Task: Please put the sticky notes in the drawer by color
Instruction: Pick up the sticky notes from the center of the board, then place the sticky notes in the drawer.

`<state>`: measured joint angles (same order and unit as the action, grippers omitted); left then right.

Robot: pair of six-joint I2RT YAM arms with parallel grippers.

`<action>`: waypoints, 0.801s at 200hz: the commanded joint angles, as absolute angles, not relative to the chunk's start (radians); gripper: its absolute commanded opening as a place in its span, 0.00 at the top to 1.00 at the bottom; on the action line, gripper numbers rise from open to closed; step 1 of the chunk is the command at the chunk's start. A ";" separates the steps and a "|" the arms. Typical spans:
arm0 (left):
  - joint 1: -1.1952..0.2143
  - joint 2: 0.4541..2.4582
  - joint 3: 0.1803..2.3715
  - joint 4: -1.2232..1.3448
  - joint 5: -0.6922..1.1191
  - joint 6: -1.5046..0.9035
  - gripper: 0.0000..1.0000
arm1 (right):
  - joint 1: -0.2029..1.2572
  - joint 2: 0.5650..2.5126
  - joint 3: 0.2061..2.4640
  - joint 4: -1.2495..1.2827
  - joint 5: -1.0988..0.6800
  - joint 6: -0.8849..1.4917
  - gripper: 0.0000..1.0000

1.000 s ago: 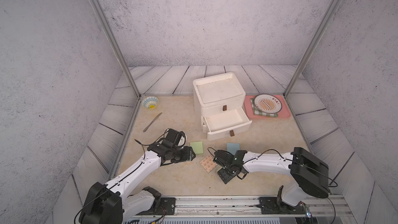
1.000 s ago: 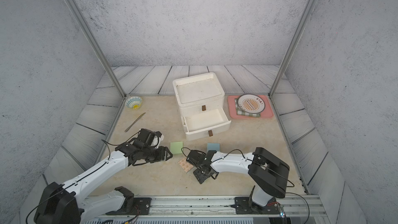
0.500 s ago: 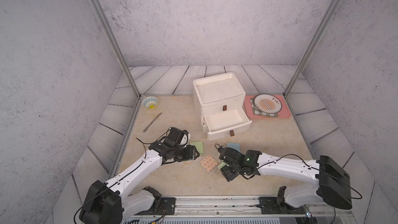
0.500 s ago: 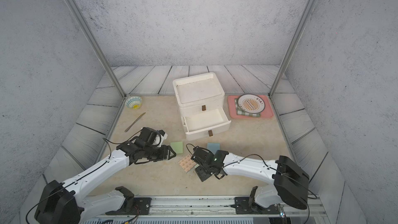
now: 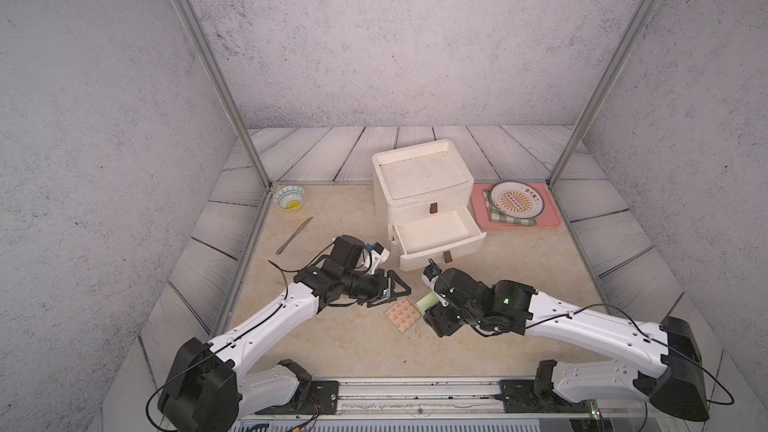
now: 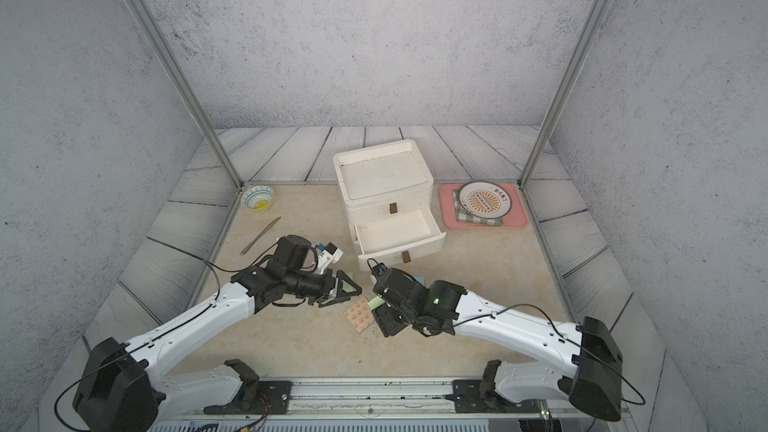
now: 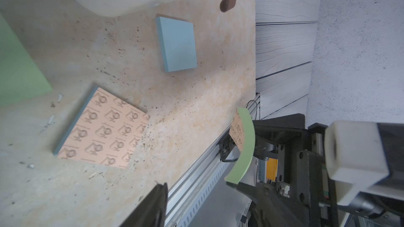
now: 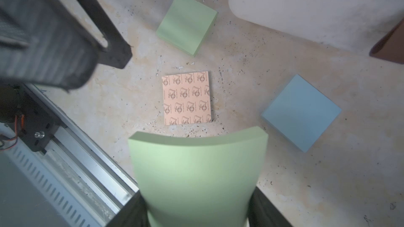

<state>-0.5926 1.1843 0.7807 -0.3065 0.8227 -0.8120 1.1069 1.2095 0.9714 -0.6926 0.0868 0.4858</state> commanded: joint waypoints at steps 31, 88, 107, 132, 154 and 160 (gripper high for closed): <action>-0.624 1.223 0.773 -0.155 0.923 -0.919 0.37 | 1.103 1.151 0.974 -0.626 0.016 0.486 0.31; -0.665 1.257 0.796 -0.146 0.922 -0.933 0.45 | 1.104 1.143 0.980 -0.609 0.019 0.486 0.31; -0.674 1.261 0.790 -0.151 0.920 -0.933 0.47 | 1.104 1.135 0.980 -0.605 0.032 0.483 0.31; -0.681 1.260 0.778 -0.150 0.914 -0.940 0.51 | 1.104 1.135 0.981 -0.595 0.047 0.485 0.31; -0.683 1.262 0.772 -0.143 0.911 -0.947 0.57 | 1.104 1.148 0.983 -0.597 0.061 0.489 0.31; -0.684 1.263 0.769 -0.132 0.911 -0.954 0.60 | 1.103 1.150 0.982 -0.595 0.064 0.489 0.31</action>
